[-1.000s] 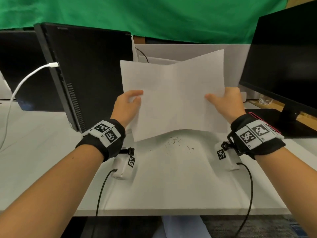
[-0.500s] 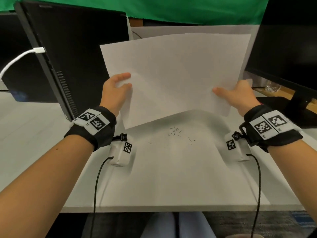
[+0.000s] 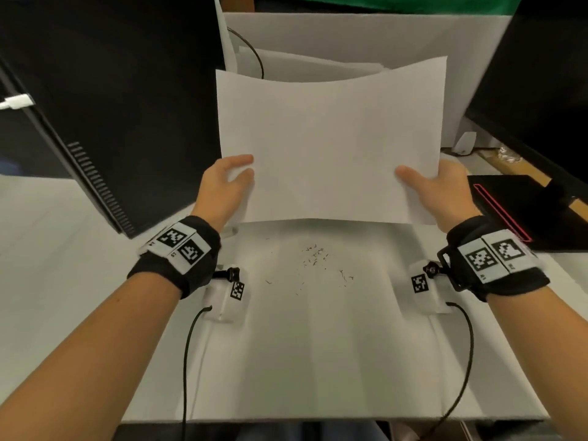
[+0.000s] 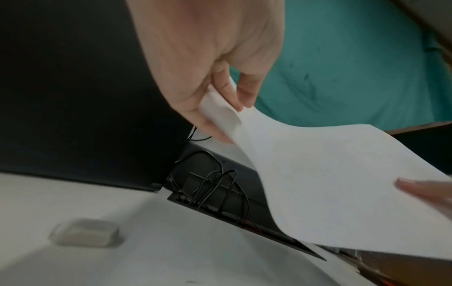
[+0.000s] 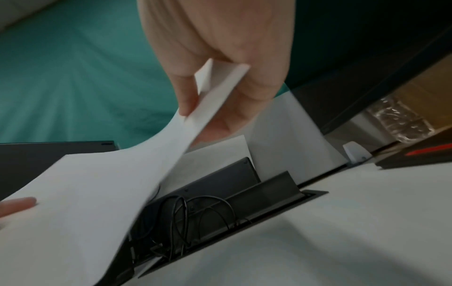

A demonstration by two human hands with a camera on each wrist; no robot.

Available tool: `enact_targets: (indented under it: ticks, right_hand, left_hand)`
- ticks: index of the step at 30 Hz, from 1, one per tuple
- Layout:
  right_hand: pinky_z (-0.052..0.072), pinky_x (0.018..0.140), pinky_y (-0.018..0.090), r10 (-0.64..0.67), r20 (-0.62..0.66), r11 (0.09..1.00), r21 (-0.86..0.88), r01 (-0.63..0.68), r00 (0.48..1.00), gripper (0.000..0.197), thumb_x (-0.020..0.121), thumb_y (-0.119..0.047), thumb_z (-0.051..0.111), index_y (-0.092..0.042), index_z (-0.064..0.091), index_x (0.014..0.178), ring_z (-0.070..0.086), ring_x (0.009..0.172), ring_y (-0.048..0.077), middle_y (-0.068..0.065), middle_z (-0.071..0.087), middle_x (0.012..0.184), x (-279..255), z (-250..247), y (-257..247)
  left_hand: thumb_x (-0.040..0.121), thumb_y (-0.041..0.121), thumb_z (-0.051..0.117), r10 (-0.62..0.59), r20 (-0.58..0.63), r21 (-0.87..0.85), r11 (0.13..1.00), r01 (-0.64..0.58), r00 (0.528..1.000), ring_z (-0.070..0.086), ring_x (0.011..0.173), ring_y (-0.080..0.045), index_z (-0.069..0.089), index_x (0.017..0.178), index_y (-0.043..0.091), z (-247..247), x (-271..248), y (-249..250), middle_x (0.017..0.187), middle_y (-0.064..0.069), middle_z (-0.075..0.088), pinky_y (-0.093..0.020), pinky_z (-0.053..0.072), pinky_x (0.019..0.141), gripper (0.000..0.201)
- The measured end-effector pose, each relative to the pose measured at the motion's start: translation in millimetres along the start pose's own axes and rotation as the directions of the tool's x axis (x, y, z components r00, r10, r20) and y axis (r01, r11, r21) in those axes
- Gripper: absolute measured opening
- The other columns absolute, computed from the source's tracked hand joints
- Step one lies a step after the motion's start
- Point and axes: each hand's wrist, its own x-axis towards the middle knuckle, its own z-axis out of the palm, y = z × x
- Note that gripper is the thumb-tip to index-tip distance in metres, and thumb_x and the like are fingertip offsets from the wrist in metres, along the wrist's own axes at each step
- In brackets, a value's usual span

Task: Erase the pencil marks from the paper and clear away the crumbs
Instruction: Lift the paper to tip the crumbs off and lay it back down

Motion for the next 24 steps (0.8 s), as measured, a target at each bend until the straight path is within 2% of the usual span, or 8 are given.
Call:
enact_targets:
  ticks: [4, 8, 10, 12, 15, 19, 22, 24]
  right_hand:
    - [0.045, 0.084, 0.027, 0.132, -0.041, 0.991, 0.0, -0.132, 0.99, 0.036, 0.087, -0.017, 0.063, -0.002, 0.058, 0.12, 0.058, 0.104, 0.02, 0.01, 0.063, 0.116, 3, -12, -7]
    - [0.045, 0.079, 0.021, 0.187, -0.043, 0.982, 0.016, -0.186, 0.981, 0.035, 0.088, -0.015, 0.062, -0.002, 0.058, 0.12, 0.056, 0.098, 0.014, 0.006, 0.062, 0.111, 2, -15, -18]
    - [0.046, 0.069, 0.01, 0.178, 0.048, 0.984, 0.022, -0.179, 0.983, 0.036, 0.087, -0.011, 0.062, -0.001, 0.057, 0.121, 0.056, 0.097, 0.013, 0.002, 0.059, 0.106, 2, -17, -25]
    - [0.048, 0.074, 0.012, 0.169, 0.231, 0.985, -0.051, -0.162, 0.958, 0.039, 0.085, -0.007, 0.064, -0.002, 0.056, 0.122, 0.057, 0.1, 0.016, 0.003, 0.06, 0.11, 3, -20, -26]
    - [0.047, 0.083, 0.025, 0.173, 0.308, 0.98, -0.15, -0.132, 0.936, 0.037, 0.084, -0.007, 0.065, -0.003, 0.059, 0.12, 0.06, 0.098, 0.017, 0.004, 0.061, 0.11, 8, -26, -22]
    - [0.046, 0.053, 0.008, 0.124, 0.192, 0.988, -0.115, -0.103, 0.974, 0.011, 0.087, -0.01, 0.062, -0.007, 0.066, 0.096, 0.059, 0.058, -0.007, 0.002, 0.063, 0.086, 14, -24, -14]
    - [0.05, 0.054, 0.015, 0.209, 0.054, 0.977, 0.027, -0.211, 0.976, 0.018, 0.091, 0.003, 0.046, -0.005, 0.062, 0.094, 0.057, 0.056, 0.0, 0.004, 0.058, 0.071, 20, -23, -6]
    - [0.054, 0.061, 0.015, 0.299, 0.049, 0.939, 0.16, -0.303, 0.953, 0.027, 0.09, 0.011, 0.041, -0.004, 0.057, 0.106, 0.061, 0.064, 0.01, 0.007, 0.06, 0.074, 22, -26, 1]
  left_hand:
    - [0.093, 0.007, 0.05, -0.099, 0.06, 0.011, 0.995, 0.099, 0.993, 0.046, 0.126, -0.015, 0.054, 0.127, 0.02, -11, -6, 12, 0.136, 0.0, 0.05, -0.036, 0.036, 0.11, 0.037]
    - [0.094, 0.002, 0.041, -0.228, 0.069, -0.055, 0.971, 0.232, 0.971, 0.051, 0.123, -0.023, 0.053, 0.127, 0.023, -13, -10, 22, 0.134, -0.006, 0.051, -0.031, 0.044, 0.1, 0.041]
    - [0.095, 0.004, 0.042, -0.278, 0.044, -0.079, 0.957, 0.28, 0.96, 0.052, 0.121, -0.03, 0.052, 0.128, 0.022, -16, -9, 24, 0.133, -0.011, 0.052, -0.035, 0.045, 0.096, 0.039]
    - [0.093, 0.001, 0.044, -0.287, 0.04, -0.064, 0.955, 0.289, 0.957, 0.051, 0.12, -0.031, 0.049, 0.132, 0.018, -23, -9, 23, 0.135, -0.014, 0.05, -0.036, 0.044, 0.096, 0.043]
    - [0.09, -0.005, 0.048, -0.256, 0.085, 0.001, 0.966, 0.257, 0.963, 0.052, 0.119, -0.025, 0.045, 0.136, 0.016, -34, -10, 18, 0.136, -0.008, 0.048, -0.032, 0.047, 0.092, 0.051]
    - [0.091, -0.001, 0.05, -0.221, 0.061, 0.056, 0.975, 0.217, 0.973, 0.053, 0.114, -0.02, 0.044, 0.135, 0.018, -36, -19, 12, 0.135, -0.002, 0.048, -0.022, 0.047, 0.083, 0.048]
    - [0.094, 0.002, 0.048, -0.214, -0.044, 0.031, 0.976, 0.215, 0.976, 0.053, 0.093, 0.003, 0.047, 0.135, 0.019, -38, -18, 9, 0.13, 0.008, 0.046, 0.001, 0.043, 0.063, 0.045]
    - [0.094, 0.002, 0.046, -0.257, -0.108, -0.045, 0.966, 0.253, 0.96, 0.057, 0.074, 0.013, 0.05, 0.133, 0.017, -45, -17, 4, 0.128, 0.008, 0.049, 0.001, 0.045, 0.064, 0.042]
